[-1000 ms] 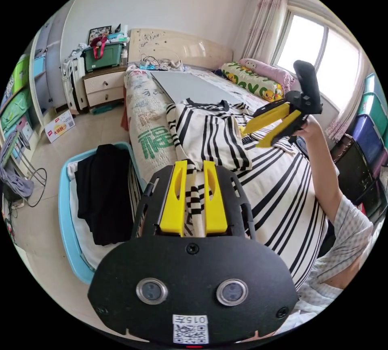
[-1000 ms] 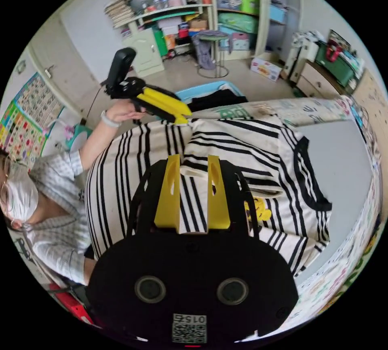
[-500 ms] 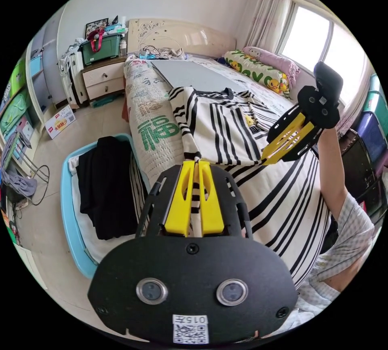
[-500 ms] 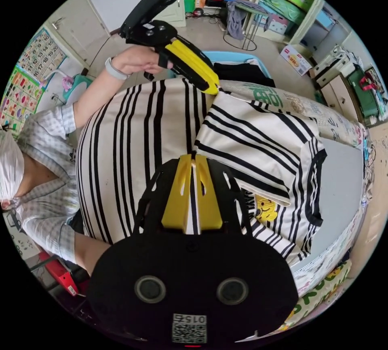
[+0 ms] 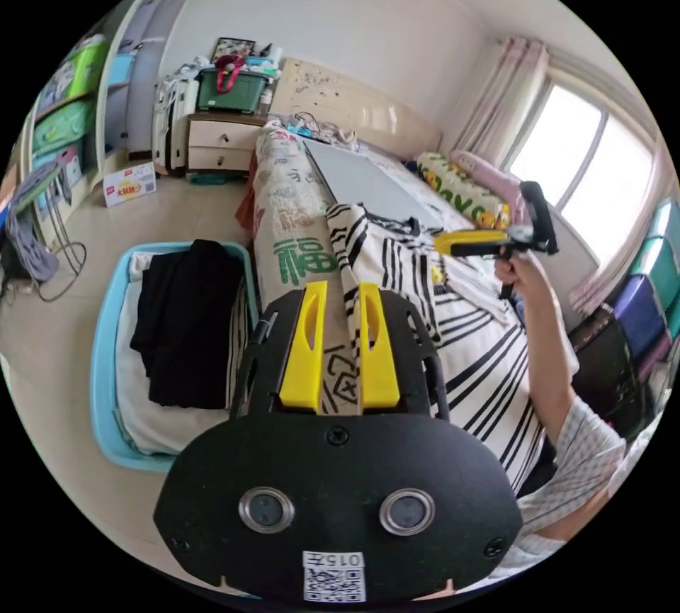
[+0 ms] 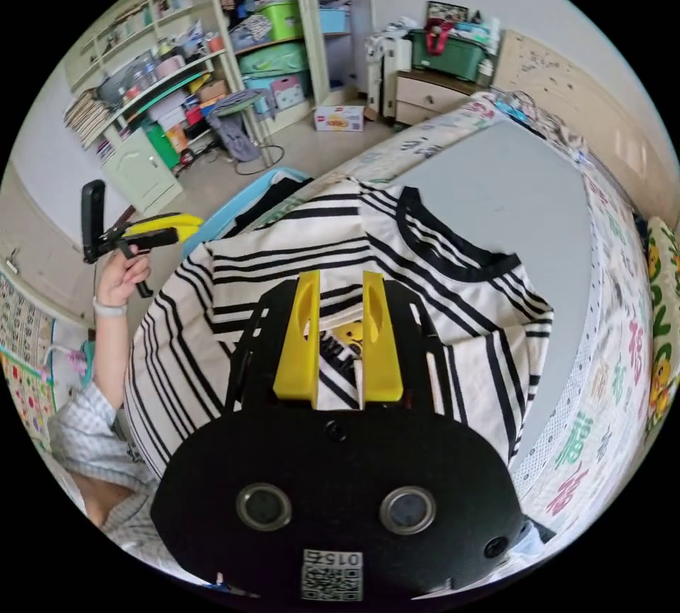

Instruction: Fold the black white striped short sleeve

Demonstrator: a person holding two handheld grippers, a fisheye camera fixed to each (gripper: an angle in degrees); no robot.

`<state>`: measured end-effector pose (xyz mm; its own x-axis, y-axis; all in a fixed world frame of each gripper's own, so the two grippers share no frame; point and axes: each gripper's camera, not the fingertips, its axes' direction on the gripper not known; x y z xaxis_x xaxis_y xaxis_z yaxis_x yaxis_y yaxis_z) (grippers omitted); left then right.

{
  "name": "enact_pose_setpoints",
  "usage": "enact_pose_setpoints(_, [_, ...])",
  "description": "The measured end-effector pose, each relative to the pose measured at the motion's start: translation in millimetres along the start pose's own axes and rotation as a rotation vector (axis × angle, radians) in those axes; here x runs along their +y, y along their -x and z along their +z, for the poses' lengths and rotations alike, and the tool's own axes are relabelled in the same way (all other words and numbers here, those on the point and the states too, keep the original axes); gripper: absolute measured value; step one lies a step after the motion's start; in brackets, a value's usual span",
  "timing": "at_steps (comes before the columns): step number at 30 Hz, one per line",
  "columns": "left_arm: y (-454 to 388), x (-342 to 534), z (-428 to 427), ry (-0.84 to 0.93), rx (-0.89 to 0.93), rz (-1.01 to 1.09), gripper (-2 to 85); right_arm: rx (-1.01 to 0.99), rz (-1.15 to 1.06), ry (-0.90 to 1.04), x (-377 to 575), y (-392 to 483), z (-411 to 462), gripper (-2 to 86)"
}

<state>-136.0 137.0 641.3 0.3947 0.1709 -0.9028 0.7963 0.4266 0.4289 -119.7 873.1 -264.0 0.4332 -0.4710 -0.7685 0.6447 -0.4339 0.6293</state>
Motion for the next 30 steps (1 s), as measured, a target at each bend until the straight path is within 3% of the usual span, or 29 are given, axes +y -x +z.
enact_pose_setpoints(3, [16.5,1.2,5.2,0.039,0.035,-0.051,7.2,-0.034,0.046,0.074,5.0,-14.5,22.2,9.8])
enact_pose_setpoints(8, [-0.2,-22.1,30.0,0.075,-0.079,-0.01,7.1,-0.018,0.04,0.13,8.5,-12.1,33.7,7.2])
enact_pose_setpoints(13, [-44.4,-65.7,94.8,0.053,-0.02,0.024,5.8,0.012,-0.001,0.151,10.2,0.2,26.3,2.0])
enact_pose_setpoints(16, [-57.2,-81.5,140.9,0.085,-0.096,0.016,4.7,0.033,-0.027,0.167,11.8,5.4,22.7,-0.2])
enact_pose_setpoints(24, [-70.2,-99.4,212.5,0.114,-0.089,-0.049,3.6,0.048,-0.027,0.203,12.0,7.8,22.8,-1.0])
enact_pose_setpoints(30, [-87.3,-102.3,256.3,0.255,-0.142,-0.051,3.2,0.036,-0.03,0.224,13.6,5.9,22.1,-0.9])
